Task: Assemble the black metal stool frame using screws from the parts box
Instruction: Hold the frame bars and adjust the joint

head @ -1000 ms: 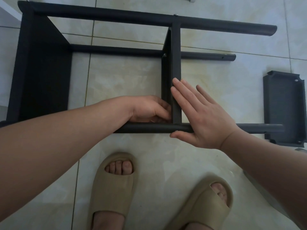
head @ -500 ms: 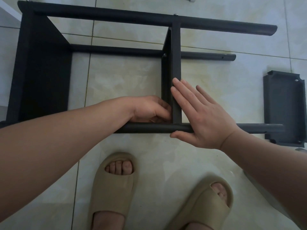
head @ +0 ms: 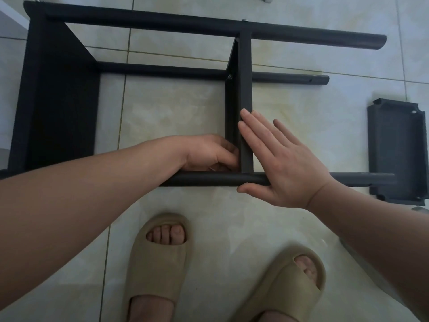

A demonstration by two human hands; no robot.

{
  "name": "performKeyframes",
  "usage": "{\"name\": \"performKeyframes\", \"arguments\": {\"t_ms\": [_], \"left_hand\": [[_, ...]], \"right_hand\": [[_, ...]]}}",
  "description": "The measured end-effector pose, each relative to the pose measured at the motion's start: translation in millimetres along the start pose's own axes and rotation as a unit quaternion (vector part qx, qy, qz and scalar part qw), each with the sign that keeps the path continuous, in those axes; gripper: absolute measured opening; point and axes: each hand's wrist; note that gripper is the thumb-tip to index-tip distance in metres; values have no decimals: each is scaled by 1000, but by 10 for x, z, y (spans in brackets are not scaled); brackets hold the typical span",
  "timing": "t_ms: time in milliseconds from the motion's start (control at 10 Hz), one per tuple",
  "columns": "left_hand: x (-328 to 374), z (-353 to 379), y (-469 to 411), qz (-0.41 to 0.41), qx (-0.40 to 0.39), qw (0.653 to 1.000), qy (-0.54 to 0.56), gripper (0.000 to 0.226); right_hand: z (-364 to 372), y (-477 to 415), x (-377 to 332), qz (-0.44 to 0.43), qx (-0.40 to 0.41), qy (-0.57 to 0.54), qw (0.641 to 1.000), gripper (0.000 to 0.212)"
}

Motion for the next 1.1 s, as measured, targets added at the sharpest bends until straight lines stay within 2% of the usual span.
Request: {"name": "performKeyframes", "arguments": {"t_ms": [100, 300, 500, 600, 800, 1000, 1100], "left_hand": [[15, 5, 8, 8, -10, 1000, 18, 14], [27, -1, 14, 14, -55, 995, 76, 18], [-3, -2, -8, 14, -17, 1000, -9, 10], [2, -6, -11, 16, -20, 1000, 6, 7], [29, 8, 13, 16, -46, 996, 80, 17], [28, 15, 32, -5, -3, 999, -54, 23], [21, 20, 16, -4, -4, 1000, -13, 18]], "right_hand": [[2, 3, -1, 1, -1, -1, 1000, 101], [2, -3, -3, 3, -3, -1, 1000, 101], [3, -4, -6, 2, -2, -3, 1000, 101], [5, -2, -5, 2, -4, -3, 1000, 101], [2, 1, -3, 3, -5, -1, 1000, 101], [-4, -2, -5, 4, -7, -1, 1000, 102], [-3, -2, -5, 4, -7, -1, 1000, 101]]}}
Point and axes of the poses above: each hand's wrist, its own y-axis away from the middle knuckle, its own z-axis out of the palm, x = y × z, and after that the axes turned 3 degrees about -x, right-handed
